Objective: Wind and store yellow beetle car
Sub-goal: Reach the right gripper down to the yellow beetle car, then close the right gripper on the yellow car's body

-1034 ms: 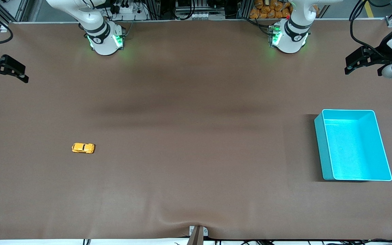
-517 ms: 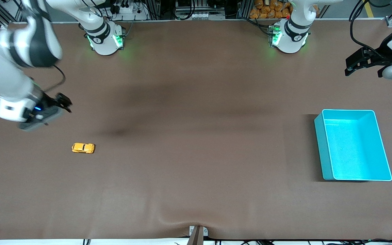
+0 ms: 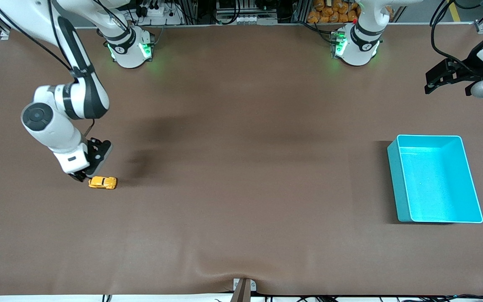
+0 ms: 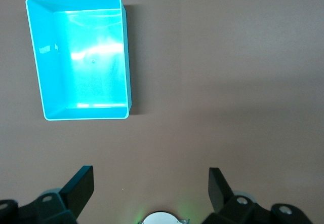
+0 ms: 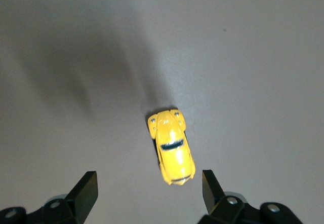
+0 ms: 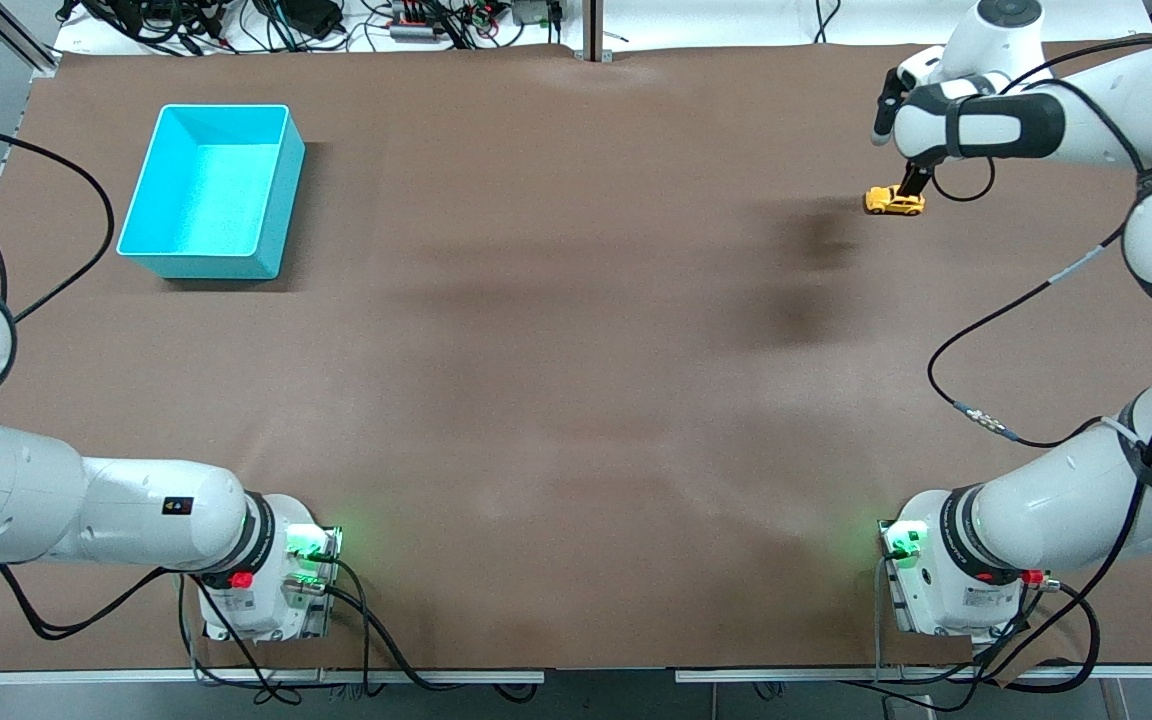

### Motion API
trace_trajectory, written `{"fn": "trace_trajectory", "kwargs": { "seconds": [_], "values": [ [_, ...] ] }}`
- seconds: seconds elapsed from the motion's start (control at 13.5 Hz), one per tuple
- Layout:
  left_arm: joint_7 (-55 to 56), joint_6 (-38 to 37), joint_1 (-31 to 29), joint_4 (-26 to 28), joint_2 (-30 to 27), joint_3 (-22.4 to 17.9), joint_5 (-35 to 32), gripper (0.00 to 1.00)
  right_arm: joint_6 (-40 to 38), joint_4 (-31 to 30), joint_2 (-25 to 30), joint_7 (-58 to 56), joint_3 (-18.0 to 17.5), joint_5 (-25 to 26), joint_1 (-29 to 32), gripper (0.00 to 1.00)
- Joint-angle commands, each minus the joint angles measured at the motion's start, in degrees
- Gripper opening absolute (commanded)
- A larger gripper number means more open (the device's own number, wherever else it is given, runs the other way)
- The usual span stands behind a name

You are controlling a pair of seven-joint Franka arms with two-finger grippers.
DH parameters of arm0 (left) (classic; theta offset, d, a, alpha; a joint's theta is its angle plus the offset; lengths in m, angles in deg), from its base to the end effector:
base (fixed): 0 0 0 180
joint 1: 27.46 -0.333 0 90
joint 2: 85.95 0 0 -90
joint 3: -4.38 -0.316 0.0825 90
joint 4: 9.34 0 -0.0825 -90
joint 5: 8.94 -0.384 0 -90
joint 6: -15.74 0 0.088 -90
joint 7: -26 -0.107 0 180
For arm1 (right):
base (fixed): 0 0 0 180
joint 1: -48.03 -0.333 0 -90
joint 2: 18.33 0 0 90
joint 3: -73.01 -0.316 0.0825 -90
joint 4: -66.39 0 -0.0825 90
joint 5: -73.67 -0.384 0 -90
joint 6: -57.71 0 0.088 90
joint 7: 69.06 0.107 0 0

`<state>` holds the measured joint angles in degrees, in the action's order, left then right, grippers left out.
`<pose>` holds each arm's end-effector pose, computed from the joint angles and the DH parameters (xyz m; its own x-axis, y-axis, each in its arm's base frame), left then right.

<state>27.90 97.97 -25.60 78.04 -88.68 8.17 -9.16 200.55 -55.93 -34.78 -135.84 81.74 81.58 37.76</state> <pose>0.5228 -0.0523 0.6598 0.9970 -0.0646 -0.0421 -0.0650 -0.9979 -0.0084 0.5790 0.0176 0.2796 0.2645 0.9594 -0.0973 0.9608 -0.2536 0.1118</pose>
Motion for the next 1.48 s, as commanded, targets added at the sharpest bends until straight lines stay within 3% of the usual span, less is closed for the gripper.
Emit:
{"fn": "trace_trajectory", "kwargs": {
  "seconds": [0.0, 0.44, 0.59, 1.26, 1.4],
  "values": [
    [-1.02, 0.21, 0.26, -0.81, 0.26, -0.27, 0.13, 1.0, -0.1, 4.09, -4.28, -6.59, 0.15, 0.79, 0.51, 0.91],
    [-1.02, 0.21, 0.34, -0.81, 0.26, -0.27, 0.13, 1.0, -0.63, 8.84, -10.53, -11.53, 2.26, 0.7, -0.1, 0.78],
    [-1.02, 0.21, 0.26, -0.81, 0.26, -0.27, 0.13, 1.0, -0.63, 10.51, -12.37, -12.85, 3.14, 0.09, -0.19, 0.65],
    [-1.02, 0.21, 0.26, -0.72, 0.26, -0.27, 0.13, 1.0, -0.02, 11.49, -15.63, -12.06, 3.14, -1.68, -0.8, 0.64],
    [-1.02, 0.21, 0.26, -0.72, 0.18, -0.27, 0.13, 1.0, -0.02, 11.4, -15.63, -12.15, 3.14, -1.68, -0.98, 0.53]
  ]
}}
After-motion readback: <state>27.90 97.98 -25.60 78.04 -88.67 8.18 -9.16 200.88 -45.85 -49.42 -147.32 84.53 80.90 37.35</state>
